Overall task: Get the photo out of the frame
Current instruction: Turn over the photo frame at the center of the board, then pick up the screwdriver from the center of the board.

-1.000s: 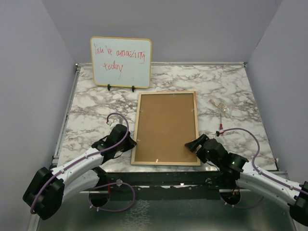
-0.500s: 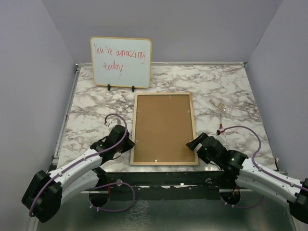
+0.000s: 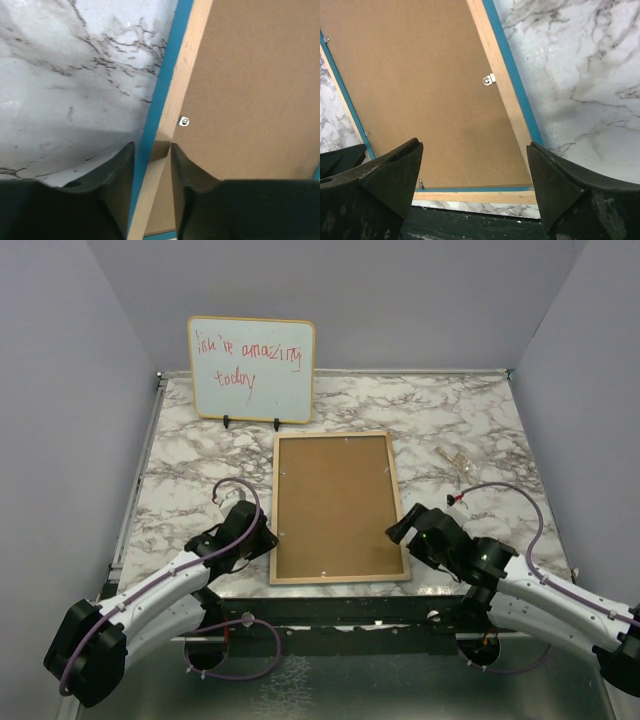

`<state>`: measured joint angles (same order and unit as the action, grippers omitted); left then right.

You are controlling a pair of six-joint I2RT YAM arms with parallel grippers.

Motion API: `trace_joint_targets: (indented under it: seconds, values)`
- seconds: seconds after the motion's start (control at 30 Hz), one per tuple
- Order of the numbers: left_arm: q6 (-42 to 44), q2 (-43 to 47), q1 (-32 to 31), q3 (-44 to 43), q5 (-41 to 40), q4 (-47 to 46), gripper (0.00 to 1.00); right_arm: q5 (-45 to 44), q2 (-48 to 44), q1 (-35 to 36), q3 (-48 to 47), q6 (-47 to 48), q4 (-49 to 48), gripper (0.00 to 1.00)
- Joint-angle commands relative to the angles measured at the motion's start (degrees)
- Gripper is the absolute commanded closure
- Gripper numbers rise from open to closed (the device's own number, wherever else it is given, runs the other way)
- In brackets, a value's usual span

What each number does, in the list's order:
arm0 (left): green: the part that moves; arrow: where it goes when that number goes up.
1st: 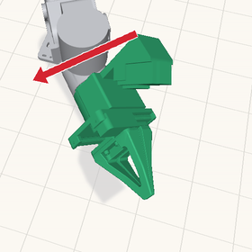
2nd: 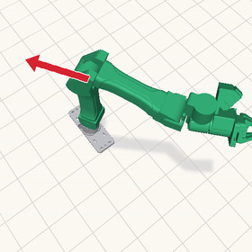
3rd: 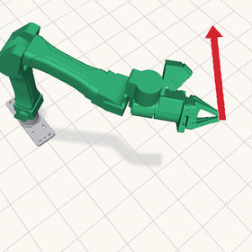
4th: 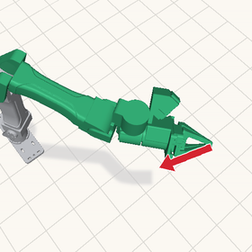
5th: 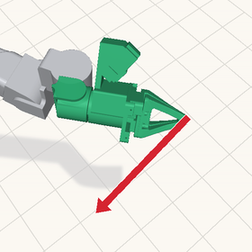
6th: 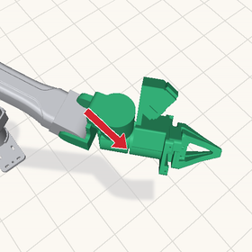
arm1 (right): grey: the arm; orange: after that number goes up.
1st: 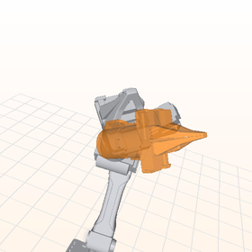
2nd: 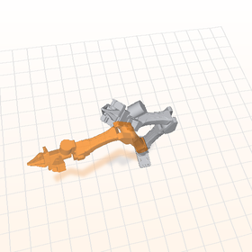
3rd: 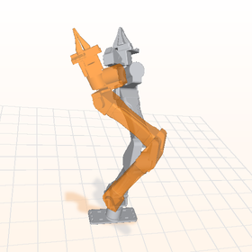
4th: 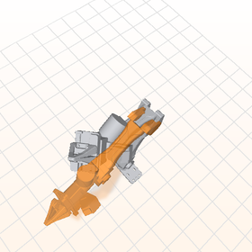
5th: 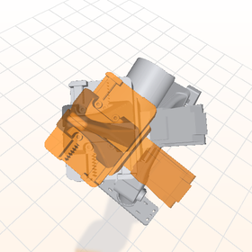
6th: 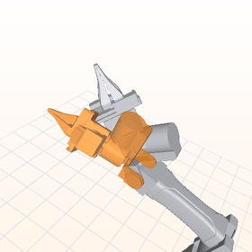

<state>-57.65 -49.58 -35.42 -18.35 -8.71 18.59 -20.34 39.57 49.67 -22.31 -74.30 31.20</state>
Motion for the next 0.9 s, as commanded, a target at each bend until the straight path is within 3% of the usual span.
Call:
trace_joint_targets:
  seconds: [0.0,0.2,0.3,0.37,0.57,0.77,0.87]
  values:
    - [0.7,0.9,0.6,-2.5,-2.7,5.0,0.59,-5.4,5.5,0.2,-7.2,5.6,7.4,0.1]
    - [2.9,-1.3,0.6,-6.0,-3.0,6.8,0.39,-3.9,15.3,-2.6,-16.1,15.3,8.7,0.03]
    - [5.0,-2.0,0.6,-7.9,-3.5,7.1,0.33,13.9,15.9,-11.1,-15.4,26.2,-3.6,0.02]
    - [6.9,-2.9,0.6,-10.0,-4.6,7.6,0.27,18.4,16.1,-15.8,-15.3,26.5,-5.7,0.02]
    - [16.1,-8.9,1.2,-17.0,-5.0,8.5,0.23,1.9,25.7,-18.0,-29.3,21.3,11.2,0.0]
    - [20.0,-16.3,4.2,-21.8,-3.8,7.2,0.18,0.5,42.8,-18.0,-38.1,26.1,20.3,0.18]
    - [21.8,-19.4,6.4,-23.0,-2.6,6.8,0.18,3.0,48.2,-18.0,-37.1,27.3,17.9,0.19]
